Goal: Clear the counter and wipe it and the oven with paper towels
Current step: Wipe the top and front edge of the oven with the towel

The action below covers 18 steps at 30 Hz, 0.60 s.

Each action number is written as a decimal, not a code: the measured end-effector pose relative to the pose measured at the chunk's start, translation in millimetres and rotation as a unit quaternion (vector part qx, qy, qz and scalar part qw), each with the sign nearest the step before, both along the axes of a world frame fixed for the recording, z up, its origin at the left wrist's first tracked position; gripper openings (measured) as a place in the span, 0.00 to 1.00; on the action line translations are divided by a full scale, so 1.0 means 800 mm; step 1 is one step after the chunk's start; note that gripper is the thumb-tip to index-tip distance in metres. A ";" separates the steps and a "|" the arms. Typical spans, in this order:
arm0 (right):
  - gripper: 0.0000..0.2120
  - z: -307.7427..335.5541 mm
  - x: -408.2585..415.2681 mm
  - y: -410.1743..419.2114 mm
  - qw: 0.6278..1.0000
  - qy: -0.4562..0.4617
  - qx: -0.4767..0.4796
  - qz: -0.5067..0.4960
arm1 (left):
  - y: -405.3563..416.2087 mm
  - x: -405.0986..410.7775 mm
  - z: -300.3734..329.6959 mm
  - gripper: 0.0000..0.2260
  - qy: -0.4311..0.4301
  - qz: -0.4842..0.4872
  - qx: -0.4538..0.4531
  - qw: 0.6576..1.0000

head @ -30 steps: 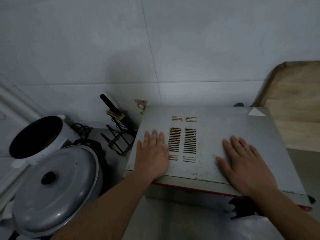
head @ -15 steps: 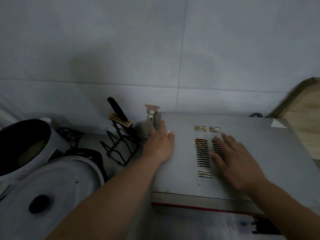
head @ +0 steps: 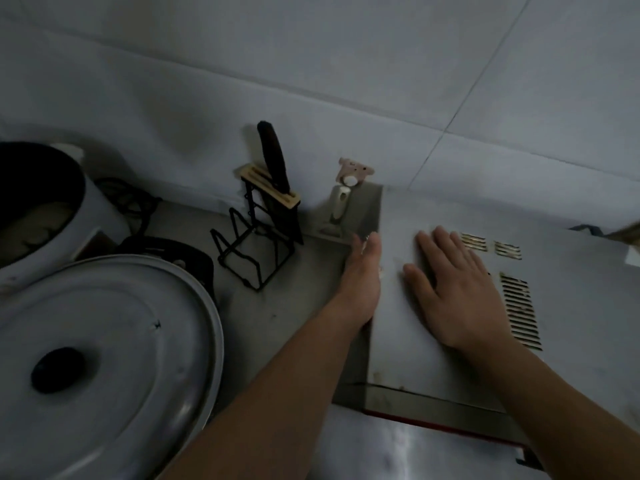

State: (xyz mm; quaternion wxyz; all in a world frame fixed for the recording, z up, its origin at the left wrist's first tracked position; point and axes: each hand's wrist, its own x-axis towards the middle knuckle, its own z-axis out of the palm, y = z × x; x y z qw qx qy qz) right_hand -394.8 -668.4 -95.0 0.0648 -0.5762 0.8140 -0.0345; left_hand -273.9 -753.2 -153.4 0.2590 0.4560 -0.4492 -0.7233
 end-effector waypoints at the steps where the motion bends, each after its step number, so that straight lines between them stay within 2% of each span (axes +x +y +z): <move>1: 0.35 0.000 0.001 0.000 1.000 0.001 0.001 -0.002 | 0.003 -0.001 -0.003 0.50 0.005 0.008 0.005 1.000; 3: 0.35 0.000 0.003 0.001 1.000 0.001 0.000 -0.005 | 0.004 -0.002 -0.015 0.55 0.023 0.028 0.019 0.999; 5: 0.35 0.002 0.003 0.000 1.000 0.001 0.002 -0.007 | -0.003 -0.010 -0.033 0.54 0.035 0.051 0.040 0.997; 7: 0.36 0.002 0.002 0.000 1.000 0.004 0.008 -0.007 | -0.019 -0.015 -0.032 0.48 0.024 0.036 0.047 0.998; 10: 0.35 0.001 0.003 -0.001 1.000 0.005 0.012 -0.012 | -0.048 -0.021 -0.006 0.29 0.010 0.007 0.012 1.000; 11: 0.35 0.000 0.003 -0.001 1.000 0.004 0.012 -0.016 | -0.060 -0.027 -0.006 0.26 -0.003 0.001 0.000 1.000; 18: 0.35 -0.001 0.002 -0.005 1.000 0.013 0.005 -0.027 | -0.118 -0.055 0.006 0.26 -0.040 -0.037 -0.041 0.998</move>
